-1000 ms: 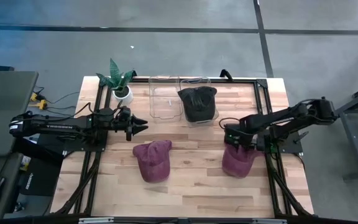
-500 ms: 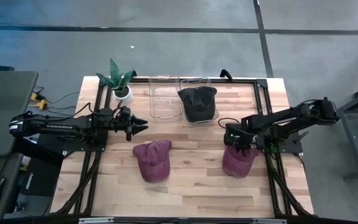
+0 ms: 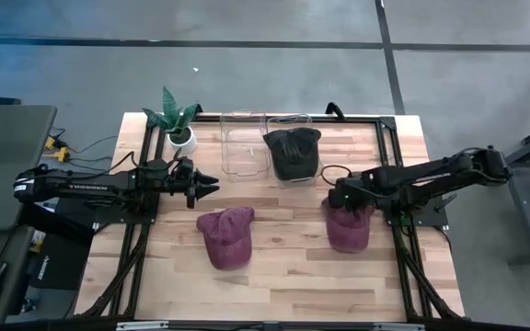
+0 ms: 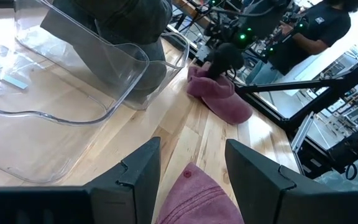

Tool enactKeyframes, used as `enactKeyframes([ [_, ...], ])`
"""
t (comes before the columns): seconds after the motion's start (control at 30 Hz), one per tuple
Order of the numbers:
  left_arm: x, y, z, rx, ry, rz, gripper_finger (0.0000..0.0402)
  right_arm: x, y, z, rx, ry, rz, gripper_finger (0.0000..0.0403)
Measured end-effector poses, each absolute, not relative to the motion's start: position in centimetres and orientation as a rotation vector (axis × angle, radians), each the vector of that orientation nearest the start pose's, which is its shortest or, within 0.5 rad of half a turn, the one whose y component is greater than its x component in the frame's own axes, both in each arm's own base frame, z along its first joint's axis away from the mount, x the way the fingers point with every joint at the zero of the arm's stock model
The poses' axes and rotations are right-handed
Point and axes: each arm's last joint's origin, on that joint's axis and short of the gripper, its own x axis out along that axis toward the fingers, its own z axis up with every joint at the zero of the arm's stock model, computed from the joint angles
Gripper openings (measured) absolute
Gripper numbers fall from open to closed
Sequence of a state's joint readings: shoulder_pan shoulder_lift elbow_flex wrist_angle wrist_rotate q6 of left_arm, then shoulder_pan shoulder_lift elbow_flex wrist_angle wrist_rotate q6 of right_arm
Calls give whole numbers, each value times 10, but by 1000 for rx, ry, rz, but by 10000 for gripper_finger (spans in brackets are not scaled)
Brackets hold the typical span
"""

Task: Pick & Place hat
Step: Put the right dark red cap into the left transparent bin

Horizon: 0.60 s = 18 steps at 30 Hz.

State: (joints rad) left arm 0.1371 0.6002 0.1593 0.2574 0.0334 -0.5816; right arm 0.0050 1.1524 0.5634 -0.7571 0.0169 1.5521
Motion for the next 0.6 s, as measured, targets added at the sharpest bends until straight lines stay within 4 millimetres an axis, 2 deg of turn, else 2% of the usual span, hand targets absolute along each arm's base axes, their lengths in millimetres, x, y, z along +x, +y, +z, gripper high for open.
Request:
enactKeyframes([
  [0.6, 143, 19, 185, -595, 148, 153, 172, 159, 29, 186, 914, 987, -754, 1],
])
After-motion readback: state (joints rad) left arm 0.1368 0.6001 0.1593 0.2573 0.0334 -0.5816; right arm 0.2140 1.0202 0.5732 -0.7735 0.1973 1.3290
